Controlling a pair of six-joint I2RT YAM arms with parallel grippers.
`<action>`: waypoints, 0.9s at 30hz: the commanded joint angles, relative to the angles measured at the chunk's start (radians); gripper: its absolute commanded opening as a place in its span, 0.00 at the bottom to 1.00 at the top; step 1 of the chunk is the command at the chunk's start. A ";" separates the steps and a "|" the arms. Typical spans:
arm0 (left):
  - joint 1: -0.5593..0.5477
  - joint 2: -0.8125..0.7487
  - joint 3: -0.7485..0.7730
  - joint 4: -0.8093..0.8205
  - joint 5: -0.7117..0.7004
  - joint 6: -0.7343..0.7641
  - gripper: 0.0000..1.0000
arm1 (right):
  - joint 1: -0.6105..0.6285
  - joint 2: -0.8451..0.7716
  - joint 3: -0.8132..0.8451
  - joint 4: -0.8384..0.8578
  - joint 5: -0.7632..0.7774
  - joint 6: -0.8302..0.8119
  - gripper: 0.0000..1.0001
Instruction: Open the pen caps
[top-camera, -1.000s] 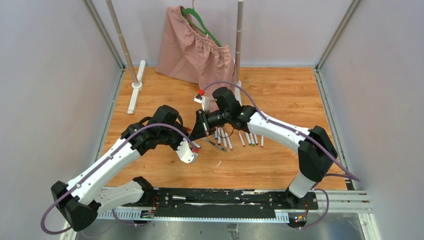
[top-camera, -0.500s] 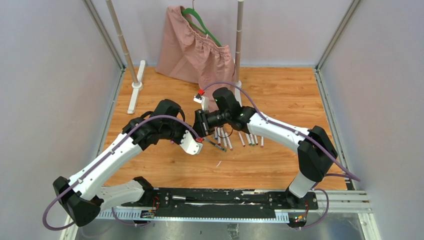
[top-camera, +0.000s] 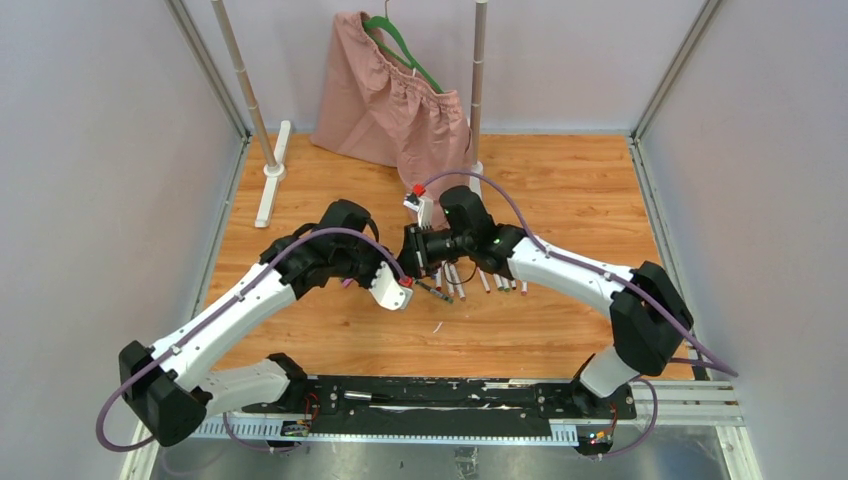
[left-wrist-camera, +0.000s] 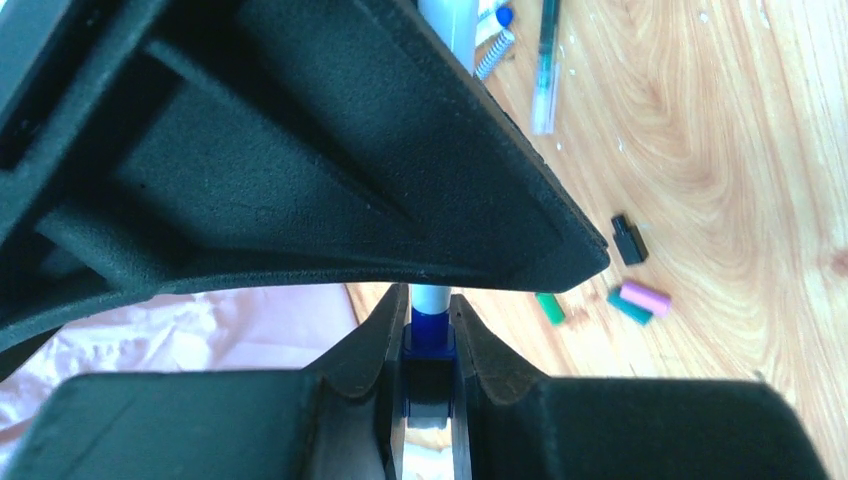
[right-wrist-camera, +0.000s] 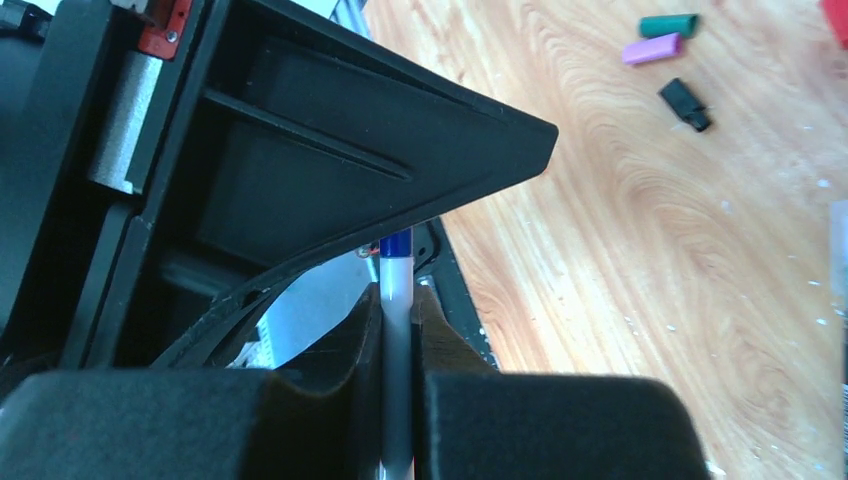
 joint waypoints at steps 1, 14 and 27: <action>0.128 0.030 -0.022 0.006 -0.205 0.026 0.00 | -0.027 -0.090 -0.117 -0.204 0.000 -0.065 0.00; 0.196 0.112 -0.060 0.037 -0.198 -0.081 0.00 | -0.058 -0.185 -0.201 -0.341 0.285 -0.205 0.00; 0.316 0.432 -0.024 -0.038 -0.020 -0.316 0.00 | -0.089 -0.063 -0.278 -0.228 0.883 -0.262 0.00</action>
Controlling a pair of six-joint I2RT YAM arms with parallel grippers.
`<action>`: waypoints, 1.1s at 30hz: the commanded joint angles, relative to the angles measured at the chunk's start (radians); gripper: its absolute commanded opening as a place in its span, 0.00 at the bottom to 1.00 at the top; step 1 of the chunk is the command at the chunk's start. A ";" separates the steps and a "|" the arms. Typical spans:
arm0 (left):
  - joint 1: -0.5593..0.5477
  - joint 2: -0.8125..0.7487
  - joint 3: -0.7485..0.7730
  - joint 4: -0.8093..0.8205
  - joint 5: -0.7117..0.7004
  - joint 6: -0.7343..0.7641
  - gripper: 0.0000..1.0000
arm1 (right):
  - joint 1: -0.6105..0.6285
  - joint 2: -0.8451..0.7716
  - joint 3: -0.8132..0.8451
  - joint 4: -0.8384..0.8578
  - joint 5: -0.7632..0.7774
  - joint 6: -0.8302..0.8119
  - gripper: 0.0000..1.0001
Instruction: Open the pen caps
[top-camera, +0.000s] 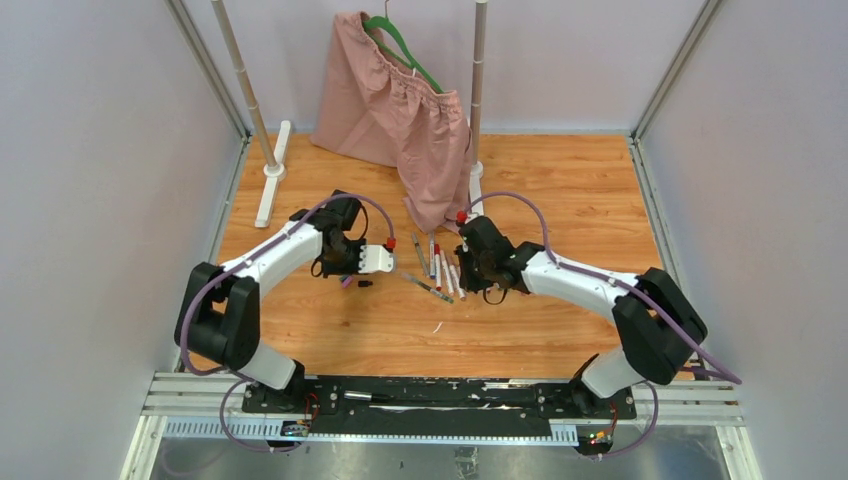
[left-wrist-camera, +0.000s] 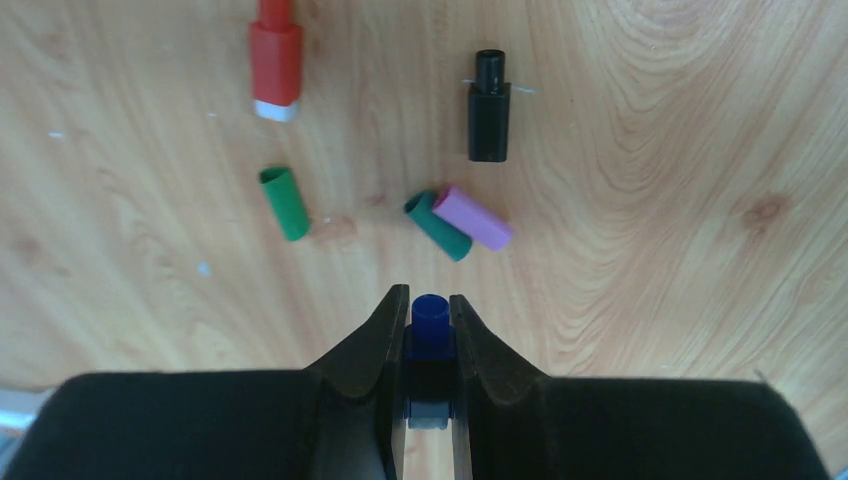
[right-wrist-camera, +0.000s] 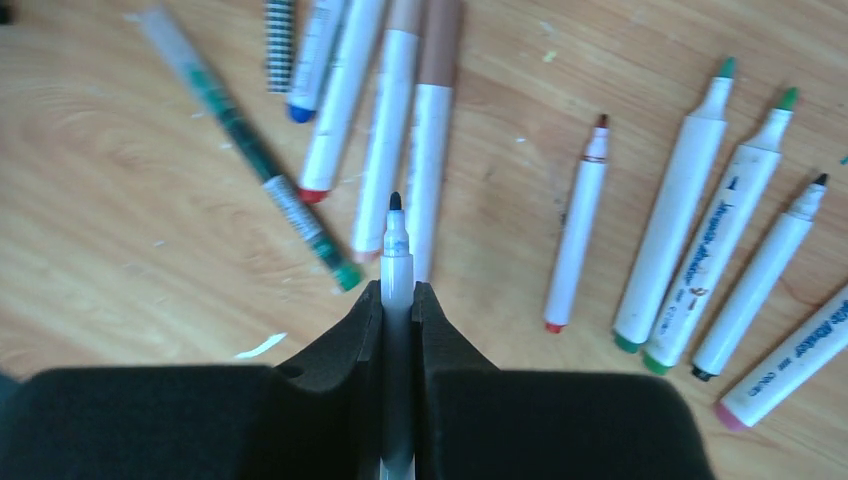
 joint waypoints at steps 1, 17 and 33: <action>0.020 0.051 0.021 -0.032 0.066 -0.068 0.00 | -0.023 0.047 -0.037 0.049 0.151 -0.037 0.00; 0.020 0.091 0.009 0.036 0.090 -0.152 0.45 | -0.073 0.127 -0.060 0.116 0.133 -0.065 0.31; 0.035 -0.043 0.169 -0.105 0.102 -0.241 0.72 | 0.015 0.038 -0.002 0.072 0.181 -0.070 0.34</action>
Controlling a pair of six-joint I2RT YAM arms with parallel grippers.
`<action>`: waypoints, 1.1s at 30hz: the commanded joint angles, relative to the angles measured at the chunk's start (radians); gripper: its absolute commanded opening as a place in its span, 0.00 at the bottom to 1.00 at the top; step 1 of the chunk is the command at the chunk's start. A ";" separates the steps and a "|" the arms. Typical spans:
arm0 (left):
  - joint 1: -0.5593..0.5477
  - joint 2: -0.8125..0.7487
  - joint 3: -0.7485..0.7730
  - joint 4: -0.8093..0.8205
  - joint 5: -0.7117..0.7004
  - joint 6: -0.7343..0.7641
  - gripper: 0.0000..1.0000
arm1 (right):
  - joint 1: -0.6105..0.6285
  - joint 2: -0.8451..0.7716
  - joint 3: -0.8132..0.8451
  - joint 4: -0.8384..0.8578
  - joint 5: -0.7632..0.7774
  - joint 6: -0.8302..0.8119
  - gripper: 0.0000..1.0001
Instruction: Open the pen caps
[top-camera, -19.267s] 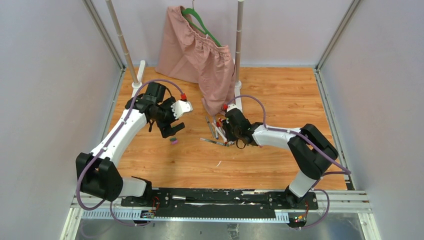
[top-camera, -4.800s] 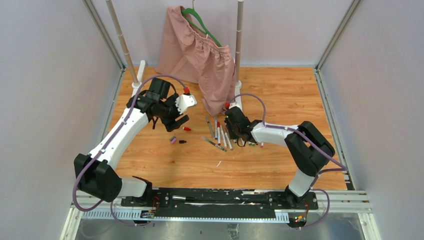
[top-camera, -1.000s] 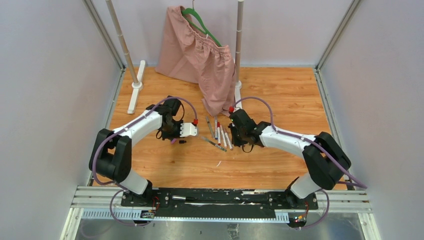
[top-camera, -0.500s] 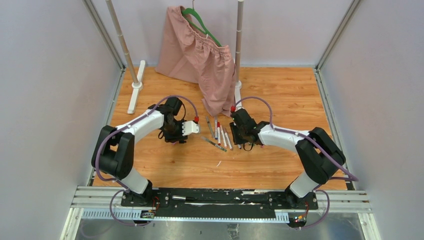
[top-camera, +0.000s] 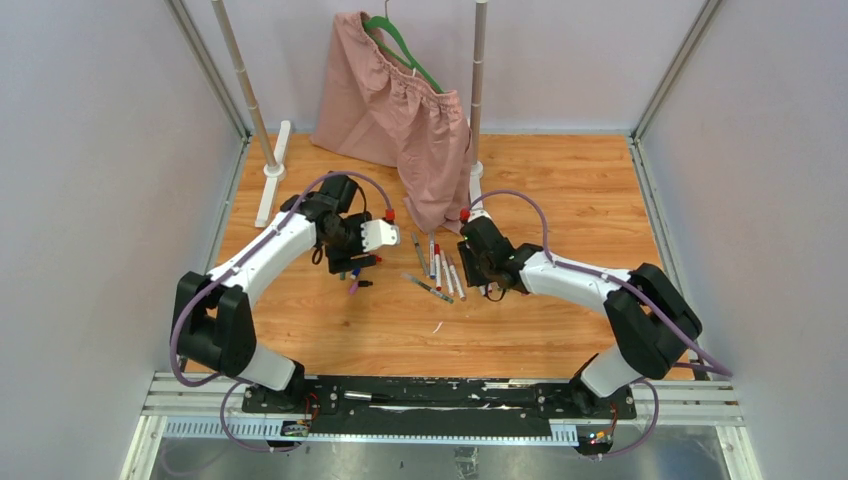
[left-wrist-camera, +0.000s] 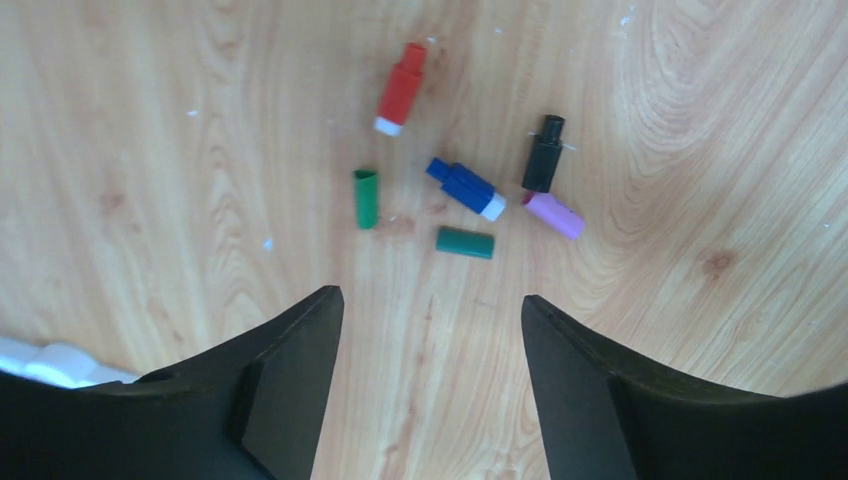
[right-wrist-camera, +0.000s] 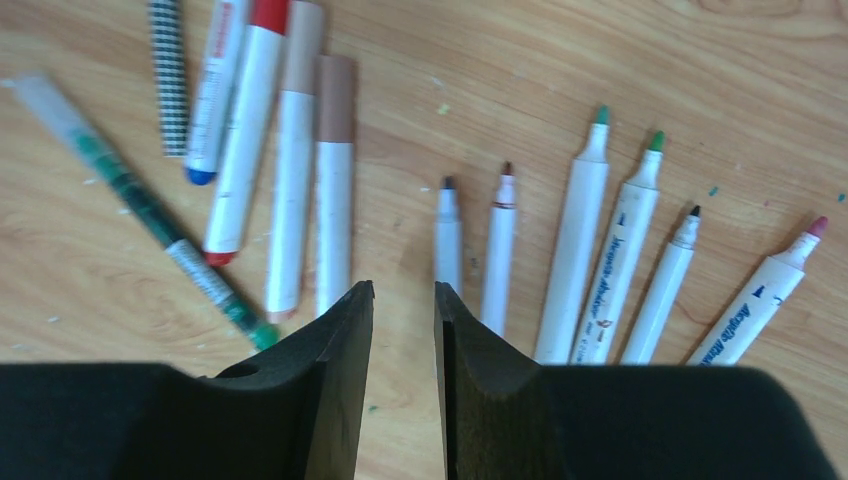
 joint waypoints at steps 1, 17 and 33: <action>0.017 -0.063 0.063 -0.059 0.009 -0.077 0.73 | 0.063 -0.014 0.050 -0.025 0.014 -0.009 0.34; 0.021 -0.206 0.099 -0.091 -0.014 -0.219 0.82 | 0.078 0.105 0.063 -0.003 0.005 -0.005 0.33; 0.021 -0.205 0.121 -0.092 -0.001 -0.245 0.82 | 0.080 0.137 0.014 0.024 0.024 -0.003 0.11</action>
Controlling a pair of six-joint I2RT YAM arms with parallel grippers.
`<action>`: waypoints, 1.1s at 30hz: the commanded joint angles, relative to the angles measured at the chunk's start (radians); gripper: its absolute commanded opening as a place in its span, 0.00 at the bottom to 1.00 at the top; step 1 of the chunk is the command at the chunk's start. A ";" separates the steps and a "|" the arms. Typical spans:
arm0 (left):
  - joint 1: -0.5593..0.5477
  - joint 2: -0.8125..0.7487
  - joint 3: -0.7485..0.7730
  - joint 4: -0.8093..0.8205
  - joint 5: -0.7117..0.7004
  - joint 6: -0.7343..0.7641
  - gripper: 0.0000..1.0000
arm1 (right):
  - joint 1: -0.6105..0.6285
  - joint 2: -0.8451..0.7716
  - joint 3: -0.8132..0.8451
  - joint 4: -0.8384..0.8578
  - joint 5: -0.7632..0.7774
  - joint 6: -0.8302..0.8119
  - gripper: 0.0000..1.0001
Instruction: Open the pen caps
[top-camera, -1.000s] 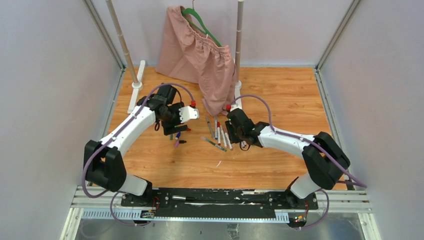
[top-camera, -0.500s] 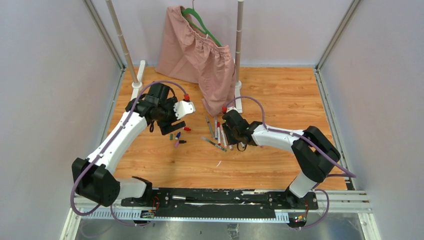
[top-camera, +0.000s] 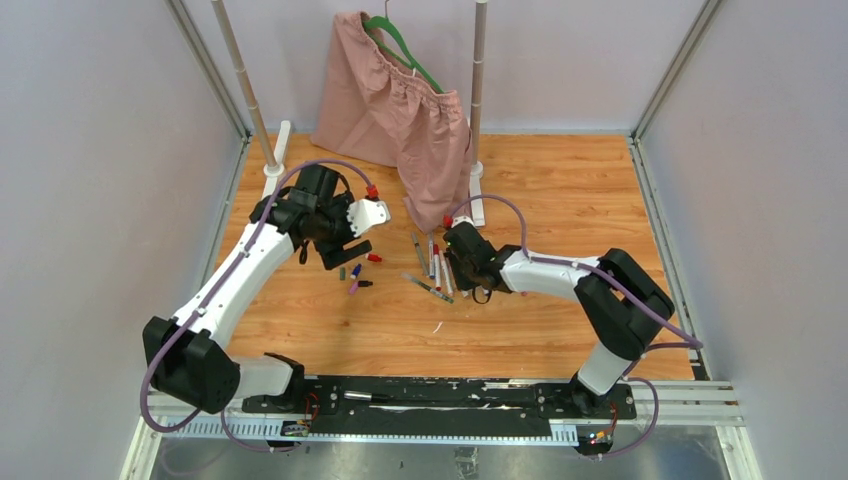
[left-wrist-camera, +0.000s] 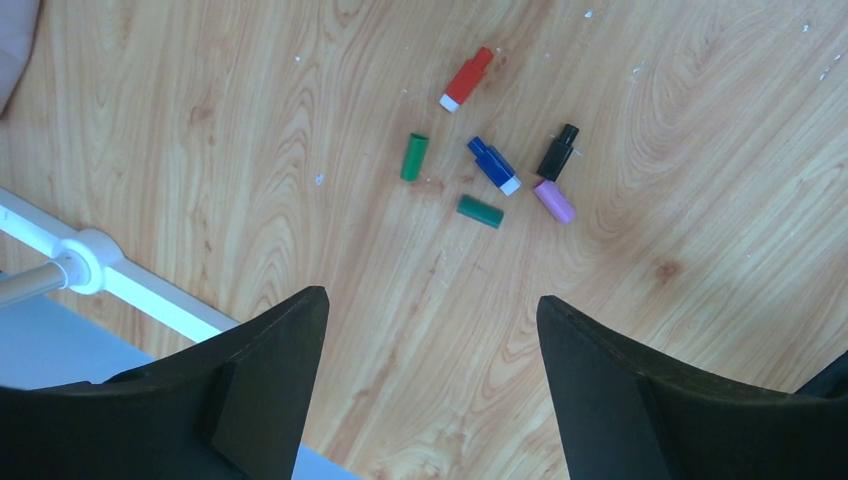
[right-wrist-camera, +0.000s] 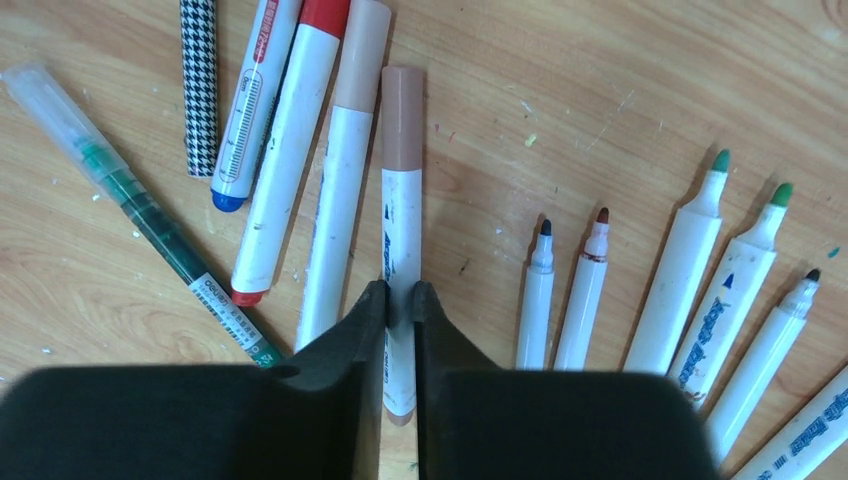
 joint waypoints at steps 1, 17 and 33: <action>0.008 -0.006 0.029 -0.010 0.030 -0.015 0.83 | 0.008 -0.012 -0.043 -0.027 0.027 -0.001 0.05; -0.030 -0.260 -0.082 -0.022 0.348 0.319 0.92 | -0.011 -0.277 0.105 -0.118 -0.579 -0.037 0.00; -0.243 -0.336 -0.188 -0.022 0.190 0.626 0.82 | 0.019 -0.082 0.354 -0.180 -1.052 0.043 0.00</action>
